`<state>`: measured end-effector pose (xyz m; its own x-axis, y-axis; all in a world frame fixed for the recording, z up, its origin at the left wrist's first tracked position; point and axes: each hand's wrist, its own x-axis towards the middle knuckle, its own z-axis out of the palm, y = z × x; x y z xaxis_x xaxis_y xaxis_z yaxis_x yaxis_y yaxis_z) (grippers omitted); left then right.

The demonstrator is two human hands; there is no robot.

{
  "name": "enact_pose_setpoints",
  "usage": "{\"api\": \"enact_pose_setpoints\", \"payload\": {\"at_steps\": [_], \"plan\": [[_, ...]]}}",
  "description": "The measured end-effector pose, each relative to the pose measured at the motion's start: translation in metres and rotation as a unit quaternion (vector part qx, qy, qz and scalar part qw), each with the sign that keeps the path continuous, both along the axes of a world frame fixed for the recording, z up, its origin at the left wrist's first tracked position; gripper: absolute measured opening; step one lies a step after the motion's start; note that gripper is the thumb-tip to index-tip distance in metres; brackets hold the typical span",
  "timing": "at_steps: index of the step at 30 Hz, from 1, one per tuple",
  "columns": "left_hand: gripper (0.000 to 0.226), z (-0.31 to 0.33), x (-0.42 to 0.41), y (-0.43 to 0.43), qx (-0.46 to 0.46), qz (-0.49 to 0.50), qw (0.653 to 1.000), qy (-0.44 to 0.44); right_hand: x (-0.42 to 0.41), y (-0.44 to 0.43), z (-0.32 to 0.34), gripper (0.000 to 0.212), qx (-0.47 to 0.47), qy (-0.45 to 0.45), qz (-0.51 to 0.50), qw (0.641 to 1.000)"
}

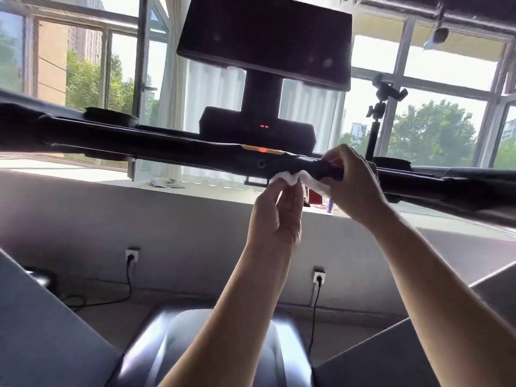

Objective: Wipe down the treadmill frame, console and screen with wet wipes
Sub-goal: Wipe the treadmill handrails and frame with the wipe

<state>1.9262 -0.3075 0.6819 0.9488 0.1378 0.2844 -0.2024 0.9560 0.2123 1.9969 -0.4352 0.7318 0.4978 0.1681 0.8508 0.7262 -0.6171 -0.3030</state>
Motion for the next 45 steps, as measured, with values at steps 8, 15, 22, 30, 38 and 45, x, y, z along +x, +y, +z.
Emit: {"api": "enact_pose_setpoints", "payload": {"at_steps": [8, 15, 22, 30, 38, 45], "plan": [[0.017, 0.01, -0.021, 0.033, 0.032, 0.216, 0.973, 0.076, -0.008, 0.001, 0.006, 0.028, -0.014, 0.009, -0.011, 1.0], [0.018, -0.001, -0.002, 0.074, 0.163, 0.607, 0.768, 0.126, -0.008, 0.001, 0.007, 0.028, -0.031, 0.01, -0.033, 0.999], [0.009, -0.018, -0.002, 0.076, 0.408, 0.777, 0.478, -0.034, 0.001, -0.003, 0.002, 0.029, -0.044, -0.011, -0.027, 0.999], [0.004, 0.008, -0.008, 0.08, 0.551, 0.751, 0.335, -0.139, 0.005, 0.013, 0.021, 0.035, 0.021, 0.035, -0.056, 0.998], [0.009, 0.04, -0.044, 0.12, 0.689, 0.626, 0.356, -0.079, 0.001, 0.013, 0.032, 0.031, 0.006, 0.106, -0.081, 0.991], [0.004, 0.093, -0.05, 0.096, 0.738, 0.51, 0.442, 0.008, -0.004, 0.013, 0.058, 0.022, -0.083, 0.205, -0.09, 0.971]]}}
